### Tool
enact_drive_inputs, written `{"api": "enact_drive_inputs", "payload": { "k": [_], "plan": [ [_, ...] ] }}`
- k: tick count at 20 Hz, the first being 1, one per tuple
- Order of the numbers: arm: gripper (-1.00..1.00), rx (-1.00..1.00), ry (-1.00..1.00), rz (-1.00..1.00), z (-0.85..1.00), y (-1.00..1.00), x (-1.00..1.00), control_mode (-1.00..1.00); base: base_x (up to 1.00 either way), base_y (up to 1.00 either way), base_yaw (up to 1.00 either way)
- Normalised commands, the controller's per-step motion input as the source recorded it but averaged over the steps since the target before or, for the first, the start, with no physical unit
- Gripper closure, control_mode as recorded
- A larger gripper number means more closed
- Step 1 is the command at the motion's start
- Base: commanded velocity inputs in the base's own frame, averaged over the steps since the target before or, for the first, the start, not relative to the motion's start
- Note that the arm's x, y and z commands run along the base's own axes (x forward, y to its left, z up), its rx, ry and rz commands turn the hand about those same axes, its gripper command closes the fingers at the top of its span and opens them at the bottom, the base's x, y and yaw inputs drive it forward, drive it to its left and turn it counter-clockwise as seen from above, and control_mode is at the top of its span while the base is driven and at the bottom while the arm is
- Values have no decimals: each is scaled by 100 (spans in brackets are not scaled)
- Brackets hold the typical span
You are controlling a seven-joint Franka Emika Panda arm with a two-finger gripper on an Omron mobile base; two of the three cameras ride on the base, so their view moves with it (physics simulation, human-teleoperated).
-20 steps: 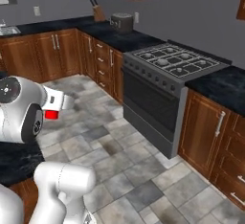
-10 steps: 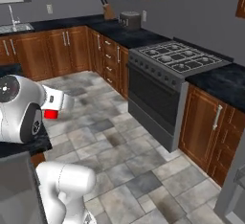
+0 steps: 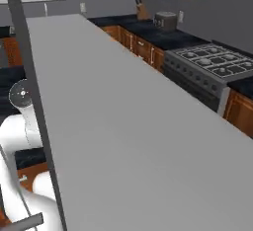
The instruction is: Open the fridge, grab two sodas, and place both sodas inside the bowl with ice on the dining counter.
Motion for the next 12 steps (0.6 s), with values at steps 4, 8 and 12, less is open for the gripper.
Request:
{"api": "enact_drive_inputs", "payload": {
  "k": [4, 8, 12],
  "plan": [
    [100, 0, 0, 0, 0, 0, 0, 100, -70, 100, 23],
    [100, 0, 0, 0, 0, 0, 0, 100, -59, 100, 23],
    [100, 0, 0, 0, 0, 0, 0, 100, -52, 100, 25]
  ]
}}
